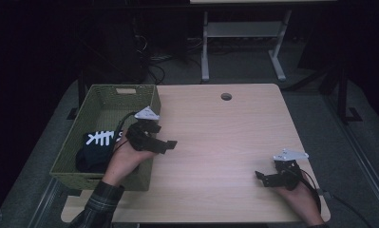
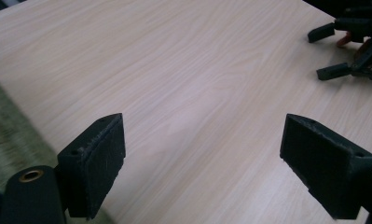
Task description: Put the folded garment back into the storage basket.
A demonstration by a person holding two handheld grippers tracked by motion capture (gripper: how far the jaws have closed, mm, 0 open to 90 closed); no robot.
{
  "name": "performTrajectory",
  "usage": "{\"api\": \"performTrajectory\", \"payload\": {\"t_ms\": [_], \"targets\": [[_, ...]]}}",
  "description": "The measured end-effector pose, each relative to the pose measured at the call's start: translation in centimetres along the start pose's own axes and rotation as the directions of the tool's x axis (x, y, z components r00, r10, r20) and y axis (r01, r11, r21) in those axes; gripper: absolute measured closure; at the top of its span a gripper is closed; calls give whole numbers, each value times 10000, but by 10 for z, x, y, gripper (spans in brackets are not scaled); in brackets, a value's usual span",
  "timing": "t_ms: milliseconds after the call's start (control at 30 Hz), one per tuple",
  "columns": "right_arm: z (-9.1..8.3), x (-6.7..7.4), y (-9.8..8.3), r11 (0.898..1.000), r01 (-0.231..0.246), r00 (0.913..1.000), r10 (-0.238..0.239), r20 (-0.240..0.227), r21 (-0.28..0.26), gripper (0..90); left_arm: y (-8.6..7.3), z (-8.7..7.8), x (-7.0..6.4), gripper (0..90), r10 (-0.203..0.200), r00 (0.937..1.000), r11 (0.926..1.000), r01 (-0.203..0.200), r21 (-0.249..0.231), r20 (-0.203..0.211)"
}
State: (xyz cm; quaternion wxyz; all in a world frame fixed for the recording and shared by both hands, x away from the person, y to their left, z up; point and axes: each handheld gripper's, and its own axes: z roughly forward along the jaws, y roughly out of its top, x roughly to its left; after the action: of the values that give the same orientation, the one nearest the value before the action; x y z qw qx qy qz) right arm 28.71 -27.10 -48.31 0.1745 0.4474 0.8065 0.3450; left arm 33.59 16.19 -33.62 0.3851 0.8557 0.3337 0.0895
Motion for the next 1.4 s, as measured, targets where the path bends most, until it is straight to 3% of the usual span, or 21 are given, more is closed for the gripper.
{"api": "performTrajectory", "payload": {"t_ms": [200,467,633,800,1000,1300,1400], "targets": [[0,0,0,10000,-15,10000,15,-1,8,61,2,21,-20,137,319,9992,9990,-311,-328,249],[0,0,0,10000,-30,10000,30,4,17,61,-5,51,-40,136,706,9963,9975,-701,-122,484],[0,0,0,10000,-24,10000,24,2,17,61,-20,80,-52,129,1080,9911,9932,-1110,353,783],[0,0,0,10000,-8,10000,8,0,7,61,-32,97,-55,129,1235,9898,9905,-1273,514,716],[0,0,0,10000,7,10000,-7,0,0,61,-46,113,-56,129,1109,9921,9924,-1138,478,590],[0,0,0,10000,7,10000,-7,-7,1,61,-67,133,-53,129,1053,9944,9913,-1059,776,117],[0,0,0,10000,7,10000,-7,-8,1,61,-70,135,-52,128,1146,9933,9919,-1137,566,-117]]}}
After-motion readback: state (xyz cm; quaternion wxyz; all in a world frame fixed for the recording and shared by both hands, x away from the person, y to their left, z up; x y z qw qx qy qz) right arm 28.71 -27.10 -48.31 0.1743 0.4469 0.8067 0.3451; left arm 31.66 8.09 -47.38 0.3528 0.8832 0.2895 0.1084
